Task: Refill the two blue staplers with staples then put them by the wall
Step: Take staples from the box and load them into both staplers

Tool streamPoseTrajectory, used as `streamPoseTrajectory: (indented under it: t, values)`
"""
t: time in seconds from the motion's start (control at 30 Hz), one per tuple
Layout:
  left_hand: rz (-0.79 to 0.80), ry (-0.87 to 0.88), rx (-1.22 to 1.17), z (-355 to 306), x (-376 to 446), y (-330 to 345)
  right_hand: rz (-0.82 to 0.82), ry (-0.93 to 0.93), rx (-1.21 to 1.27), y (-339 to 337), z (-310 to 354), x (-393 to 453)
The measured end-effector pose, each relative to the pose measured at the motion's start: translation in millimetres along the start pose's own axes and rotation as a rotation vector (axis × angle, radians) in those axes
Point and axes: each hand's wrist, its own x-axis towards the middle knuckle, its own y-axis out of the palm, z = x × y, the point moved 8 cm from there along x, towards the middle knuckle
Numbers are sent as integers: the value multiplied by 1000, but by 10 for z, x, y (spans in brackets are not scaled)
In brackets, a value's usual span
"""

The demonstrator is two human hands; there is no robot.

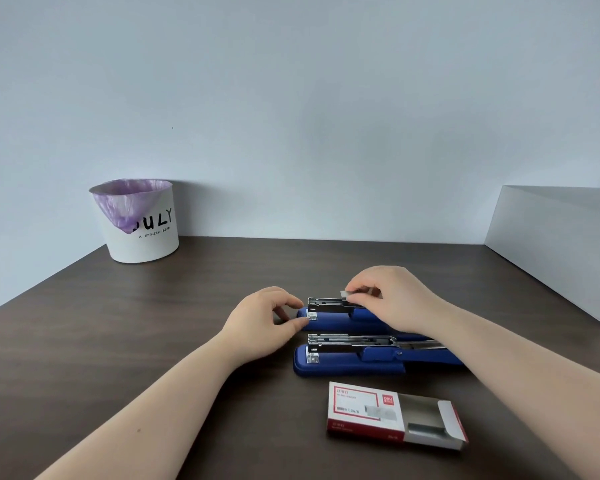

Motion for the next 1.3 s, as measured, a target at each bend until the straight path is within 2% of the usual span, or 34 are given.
streamPoseTrajectory:
  t: [0.1,0.3,0.5,0.8,0.93,1.03,1.1,1.2,1.3]
  values:
    - [30,12,7,-11,-1,23,79,-34,-64,78,28,20]
    - [45,17,24,-4,11,47,136,-29,-117,112,92,49]
    - [47,12,17,9,15,52,157,56,-11,88,117,110]
    - [51,17,28,15,14,61,161,57,-46,135,152,182]
    - [59,18,35,18,18,68,202,81,18,189,111,192]
    - [63,13,33,30,16,74,110,99,62,112,65,166]
    - [59,17,31,32,14,74,39,114,-6,29,18,147]
    - [58,20,38,29,18,76,141,95,-150,120,10,112]
    - [59,19,38,33,15,76,180,45,-187,184,102,104]
